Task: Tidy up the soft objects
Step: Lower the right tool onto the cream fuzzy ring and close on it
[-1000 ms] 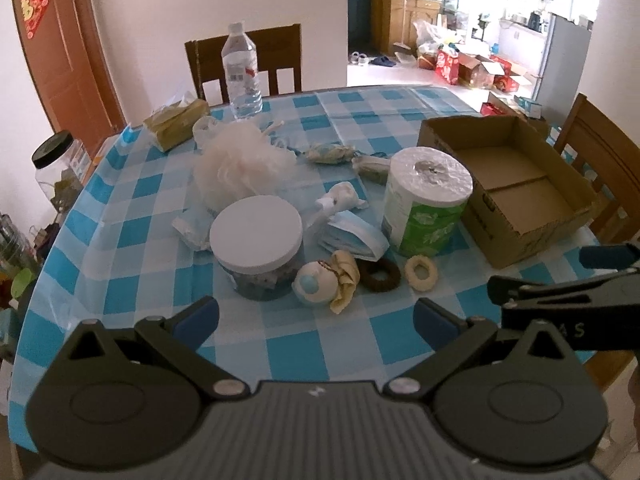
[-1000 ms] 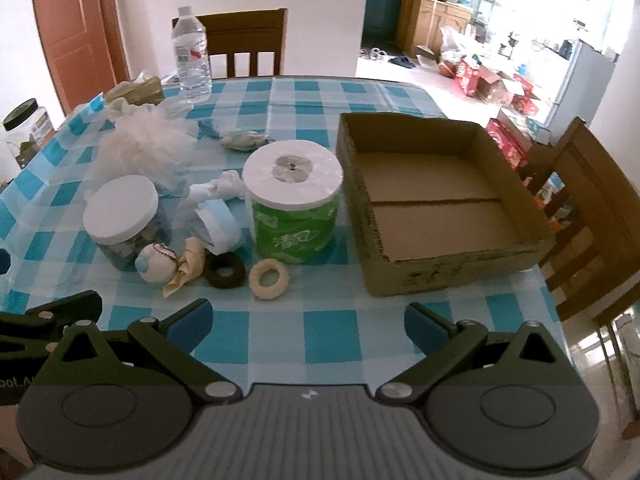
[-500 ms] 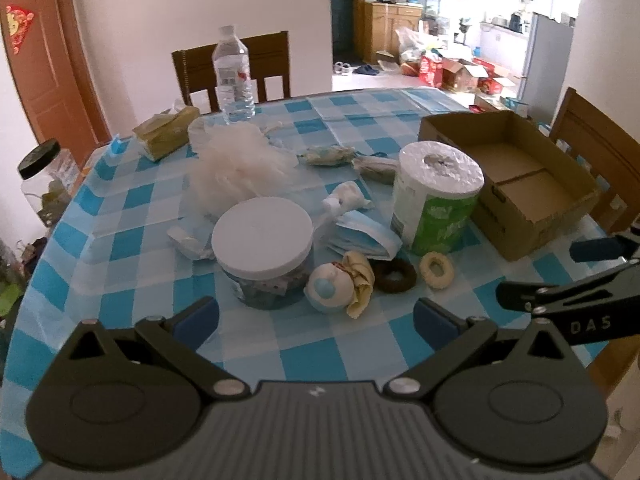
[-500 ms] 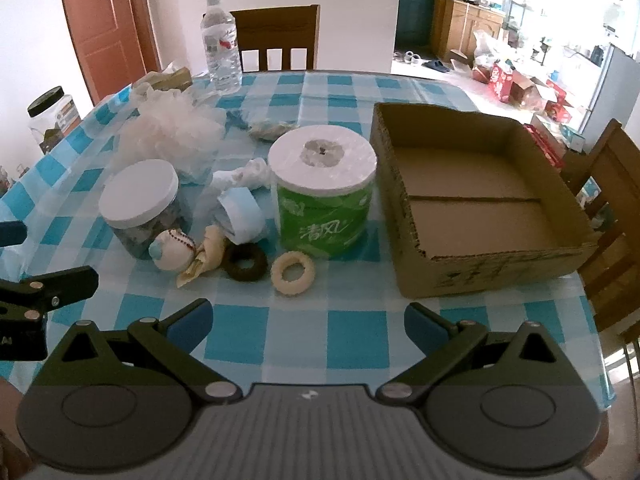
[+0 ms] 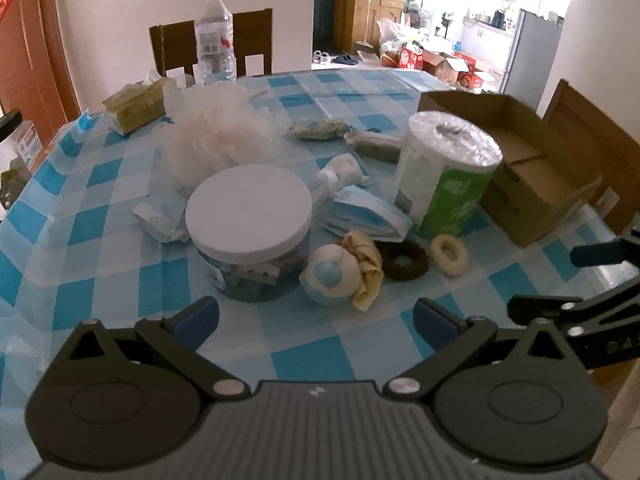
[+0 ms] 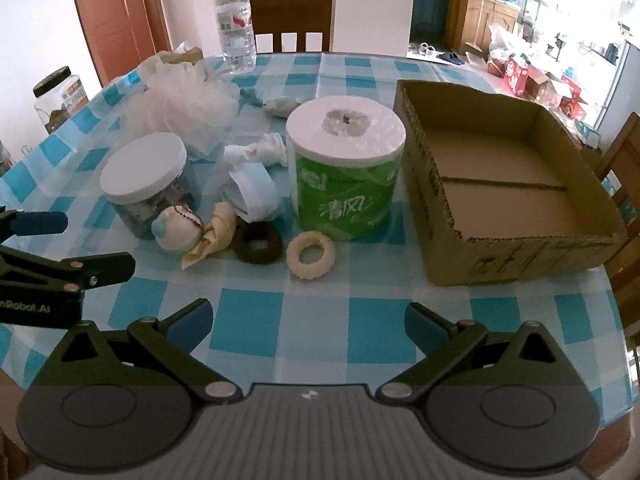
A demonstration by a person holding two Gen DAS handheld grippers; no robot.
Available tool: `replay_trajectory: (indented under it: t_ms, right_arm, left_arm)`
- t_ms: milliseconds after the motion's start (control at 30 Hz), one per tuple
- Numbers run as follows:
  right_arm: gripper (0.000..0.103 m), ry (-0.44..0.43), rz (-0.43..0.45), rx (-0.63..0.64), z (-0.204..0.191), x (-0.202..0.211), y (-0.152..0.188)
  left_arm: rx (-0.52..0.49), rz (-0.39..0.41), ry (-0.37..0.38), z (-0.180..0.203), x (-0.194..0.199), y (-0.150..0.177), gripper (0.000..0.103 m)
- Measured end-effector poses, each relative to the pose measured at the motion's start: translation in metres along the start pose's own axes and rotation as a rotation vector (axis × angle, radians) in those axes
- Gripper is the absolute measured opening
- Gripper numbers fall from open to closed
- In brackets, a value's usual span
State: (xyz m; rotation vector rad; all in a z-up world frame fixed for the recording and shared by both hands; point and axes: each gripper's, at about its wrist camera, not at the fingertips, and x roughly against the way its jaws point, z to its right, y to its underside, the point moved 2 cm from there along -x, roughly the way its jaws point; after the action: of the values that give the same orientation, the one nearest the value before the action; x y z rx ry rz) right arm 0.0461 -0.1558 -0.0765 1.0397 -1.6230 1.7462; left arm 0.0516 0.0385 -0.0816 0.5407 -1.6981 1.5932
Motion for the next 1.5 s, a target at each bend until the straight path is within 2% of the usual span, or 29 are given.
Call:
replay_trajectory:
  t_ms: [367,600,967,1133,1300,1367,1500]
  right_arm:
    - [0.1,0.028,0.025,0.005,-0.001,-0.031,0.0]
    - [0.083,0.078,0.038,-0.036,-0.001,-0.062,-0.002]
    - [0.067,0.104,0.079,-0.072,-0.002,-0.091,-0.002]
    - [0.062,0.114,0.107,-0.049,-0.006,-0.095,-0.005]
    - [0.051,0.109,0.122,-0.014,-0.011,-0.097,-0.008]
    - [0.045,0.096,0.12,-0.013,-0.011,-0.096,-0.009]
    - [0.039,0.093,0.118,-0.013,-0.012,-0.093,-0.008]
  left_arm:
    - [-0.145,-0.023,-0.045,-0.006,-0.023,0.007,0.102]
    - [-0.213,-0.059,-0.039,-0.01,-0.031,0.018,0.102]
    - [-0.25,-0.083,-0.006,-0.013,-0.035,0.026,0.102]
    - [-0.256,-0.084,0.006,-0.014,-0.039,0.026,0.102]
    - [-0.26,-0.087,0.023,-0.013,-0.042,0.027,0.102]
    - [-0.262,-0.08,0.032,-0.012,-0.042,0.026,0.102]
    - [-0.254,-0.058,0.056,-0.009,-0.041,0.023,0.092]
